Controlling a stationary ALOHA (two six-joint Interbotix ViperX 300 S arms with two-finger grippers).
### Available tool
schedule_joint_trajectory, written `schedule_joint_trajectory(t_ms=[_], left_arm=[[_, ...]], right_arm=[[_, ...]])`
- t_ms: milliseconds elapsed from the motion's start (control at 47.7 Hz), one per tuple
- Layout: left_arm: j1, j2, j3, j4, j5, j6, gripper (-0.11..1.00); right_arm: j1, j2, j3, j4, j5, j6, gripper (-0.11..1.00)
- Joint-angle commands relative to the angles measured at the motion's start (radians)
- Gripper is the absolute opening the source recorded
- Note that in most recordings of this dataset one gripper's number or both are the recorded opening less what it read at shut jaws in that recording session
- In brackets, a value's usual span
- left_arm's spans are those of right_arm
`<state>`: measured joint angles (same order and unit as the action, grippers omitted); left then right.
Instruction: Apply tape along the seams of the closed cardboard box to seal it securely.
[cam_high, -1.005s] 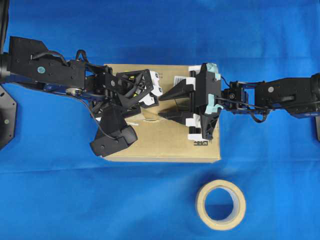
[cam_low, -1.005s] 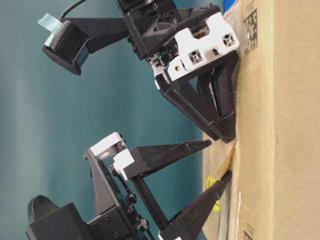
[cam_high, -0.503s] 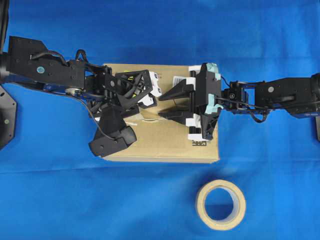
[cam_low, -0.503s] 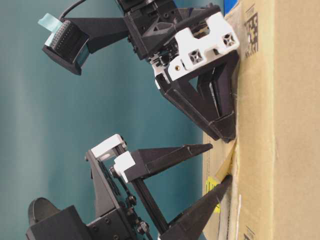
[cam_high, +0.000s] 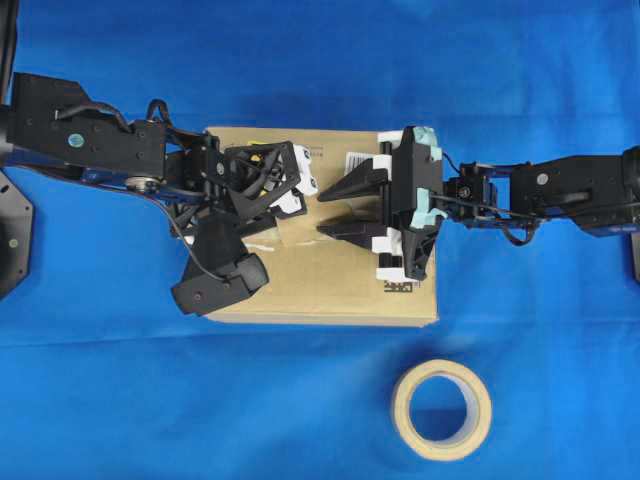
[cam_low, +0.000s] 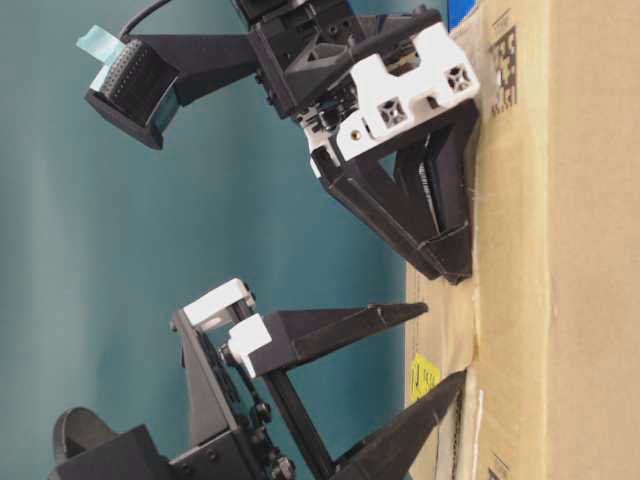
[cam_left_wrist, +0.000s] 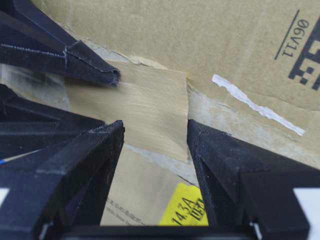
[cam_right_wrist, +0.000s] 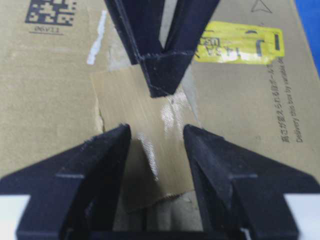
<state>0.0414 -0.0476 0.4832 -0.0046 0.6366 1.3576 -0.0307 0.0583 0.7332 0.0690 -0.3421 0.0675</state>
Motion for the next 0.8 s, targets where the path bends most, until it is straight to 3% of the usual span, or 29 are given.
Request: schedule_joint_trajectory(t_ms=[0, 251, 461, 607, 775], left_arm=[[0.014, -0.035, 0.008, 0.002, 0.002, -0.014, 0.53], [0.031, -0.147, 0.097, -0.006, -0.15, -0.155, 0.54], [0.025, -0.241, 0.196, -0.031, -0.408, -0.314, 0.54], [0.008, -0.293, 0.255, -0.031, -0.609, -0.471, 0.53], [0.0, -0.325, 0.293, -0.031, -0.738, -0.69, 0.52]], right_arm=[[0.0, -0.008, -0.003, 0.002, 0.003, 0.0, 0.55], [0.002, -0.014, 0.008, 0.012, 0.009, 0.005, 0.55], [0.003, -0.044, 0.026, 0.014, 0.009, 0.011, 0.55], [0.008, -0.112, 0.04, 0.014, 0.009, 0.009, 0.55], [0.006, -0.195, 0.04, 0.009, 0.002, -0.003, 0.54]])
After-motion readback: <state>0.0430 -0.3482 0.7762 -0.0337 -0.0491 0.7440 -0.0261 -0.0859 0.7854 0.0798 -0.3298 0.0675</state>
